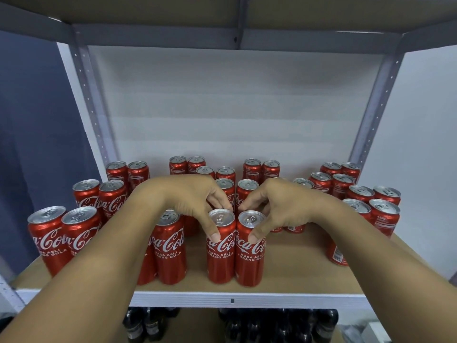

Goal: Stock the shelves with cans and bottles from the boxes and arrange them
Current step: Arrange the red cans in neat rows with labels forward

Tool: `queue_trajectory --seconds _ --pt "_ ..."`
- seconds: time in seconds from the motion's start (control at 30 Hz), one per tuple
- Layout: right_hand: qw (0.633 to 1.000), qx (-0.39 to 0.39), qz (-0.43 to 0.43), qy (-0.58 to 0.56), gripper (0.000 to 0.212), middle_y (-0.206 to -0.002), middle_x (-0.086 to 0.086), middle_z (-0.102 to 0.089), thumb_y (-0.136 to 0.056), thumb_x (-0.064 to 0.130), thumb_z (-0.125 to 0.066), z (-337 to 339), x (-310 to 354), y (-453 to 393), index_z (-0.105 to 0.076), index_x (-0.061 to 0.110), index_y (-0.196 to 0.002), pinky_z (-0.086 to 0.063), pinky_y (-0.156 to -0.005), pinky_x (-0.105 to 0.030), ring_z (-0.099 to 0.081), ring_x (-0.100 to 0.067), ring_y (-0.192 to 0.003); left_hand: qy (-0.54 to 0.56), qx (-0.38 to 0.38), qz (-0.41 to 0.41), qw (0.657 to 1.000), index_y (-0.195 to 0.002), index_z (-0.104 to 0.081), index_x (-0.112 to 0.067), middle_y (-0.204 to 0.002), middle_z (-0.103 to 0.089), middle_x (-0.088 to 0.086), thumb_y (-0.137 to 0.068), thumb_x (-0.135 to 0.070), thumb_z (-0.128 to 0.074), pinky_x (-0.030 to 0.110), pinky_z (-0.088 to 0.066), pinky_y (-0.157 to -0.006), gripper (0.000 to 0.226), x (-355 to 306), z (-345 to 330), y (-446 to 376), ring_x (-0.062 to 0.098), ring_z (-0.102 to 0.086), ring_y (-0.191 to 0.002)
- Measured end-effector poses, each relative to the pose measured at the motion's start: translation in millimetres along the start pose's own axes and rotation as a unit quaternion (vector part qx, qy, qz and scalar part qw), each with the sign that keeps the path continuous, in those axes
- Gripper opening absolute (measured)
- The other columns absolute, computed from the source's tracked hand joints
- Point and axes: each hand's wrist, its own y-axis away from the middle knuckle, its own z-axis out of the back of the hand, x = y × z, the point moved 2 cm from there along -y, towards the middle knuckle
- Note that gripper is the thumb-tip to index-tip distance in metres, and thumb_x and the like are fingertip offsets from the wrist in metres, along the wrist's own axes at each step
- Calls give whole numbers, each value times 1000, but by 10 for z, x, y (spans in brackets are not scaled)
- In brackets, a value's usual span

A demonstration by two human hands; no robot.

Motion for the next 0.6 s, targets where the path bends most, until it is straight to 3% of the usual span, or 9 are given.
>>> queue_trajectory --seconds 0.1,0.23,0.33,0.6 --pt "999 -9 -10 -45 73 -119 9 -73 -62 43 -93 34 -53 59 -69 21 -127 -56 -97 -35 -69 -1 -103 5 -32 -13 999 -130 -69 -30 -126 -71 -17 -64 -41 -96 34 -48 -112 73 -96 6 -66 -4 -65 -116" --pt "996 -27 -34 -75 57 -112 6 -75 -69 24 -92 135 -180 239 -71 16 -122 -58 -94 -33 -72 -4 -98 24 -49 -59 997 -126 -72 -25 -120 -74 -16 -70 -47 -91 35 -49 -110 63 -331 -23 -220 -2 -67 -113" --pt "994 -51 -67 -65 56 -109 5 -76 -69 21 -92 215 -353 437 -71 14 -121 -58 -93 -33 -73 -4 -95 7 -52 -74 996 -127 -71 -22 -119 -74 -13 -78 -40 -88 34 -49 -110 55 -515 -66 -398 -2 -68 -111" --pt "973 -164 -164 -15 35 -90 11 -77 -69 20 -93 535 -853 1120 -76 21 -99 -53 -72 -15 -71 3 -76 -57 -75 -139 986 -127 -70 -17 -121 -74 -6 -84 -36 -84 32 -54 -103 49 -1154 -303 -1023 2 -70 -106"
